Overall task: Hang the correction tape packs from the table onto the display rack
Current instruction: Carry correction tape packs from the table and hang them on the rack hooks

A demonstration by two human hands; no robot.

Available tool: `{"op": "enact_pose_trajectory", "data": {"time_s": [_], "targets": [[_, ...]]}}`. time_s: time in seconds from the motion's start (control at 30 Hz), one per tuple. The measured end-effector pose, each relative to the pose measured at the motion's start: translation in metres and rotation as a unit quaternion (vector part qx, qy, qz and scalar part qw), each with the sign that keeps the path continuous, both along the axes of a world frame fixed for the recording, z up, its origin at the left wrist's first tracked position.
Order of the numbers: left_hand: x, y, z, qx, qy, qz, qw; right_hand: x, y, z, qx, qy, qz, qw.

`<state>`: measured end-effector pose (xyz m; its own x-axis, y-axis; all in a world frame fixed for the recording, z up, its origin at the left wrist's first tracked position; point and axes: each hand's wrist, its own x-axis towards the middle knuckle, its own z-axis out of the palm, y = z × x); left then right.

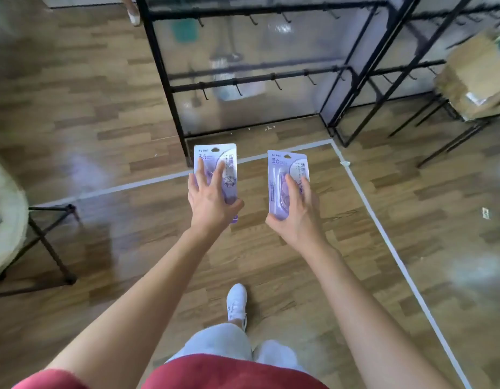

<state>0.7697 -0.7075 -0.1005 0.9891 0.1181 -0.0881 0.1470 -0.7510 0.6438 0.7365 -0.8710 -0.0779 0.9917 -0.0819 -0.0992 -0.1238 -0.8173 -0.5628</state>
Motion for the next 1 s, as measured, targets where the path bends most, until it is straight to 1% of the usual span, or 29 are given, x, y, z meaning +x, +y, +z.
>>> {"op": "enact_pose_trajectory", "data": {"time_s": [0.13,0.4,0.57,0.67,0.8,1.0], "targets": [[0.078,-0.031,0.026,-0.014,-0.022,-0.006,1.0,0.072,-0.029,0.018,0.004,-0.028,-0.011,1.0],[0.226,-0.082,0.089,-0.02,-0.117,-0.004,0.993,0.222,-0.087,0.062,0.013,-0.129,-0.012,0.991],[0.308,-0.125,0.124,-0.016,-0.178,0.012,0.984,0.312,-0.128,0.095,0.023,-0.196,0.017,0.98],[0.352,-0.151,0.145,-0.02,-0.21,0.017,0.977,0.362,-0.155,0.114,0.024,-0.235,0.044,0.971],[0.401,-0.179,0.17,-0.026,-0.248,0.027,0.968,0.42,-0.18,0.139,0.027,-0.276,0.052,0.959],[0.47,-0.2,0.196,-0.037,-0.284,0.022,0.958,0.49,-0.204,0.164,0.039,-0.296,0.068,0.952]]}}
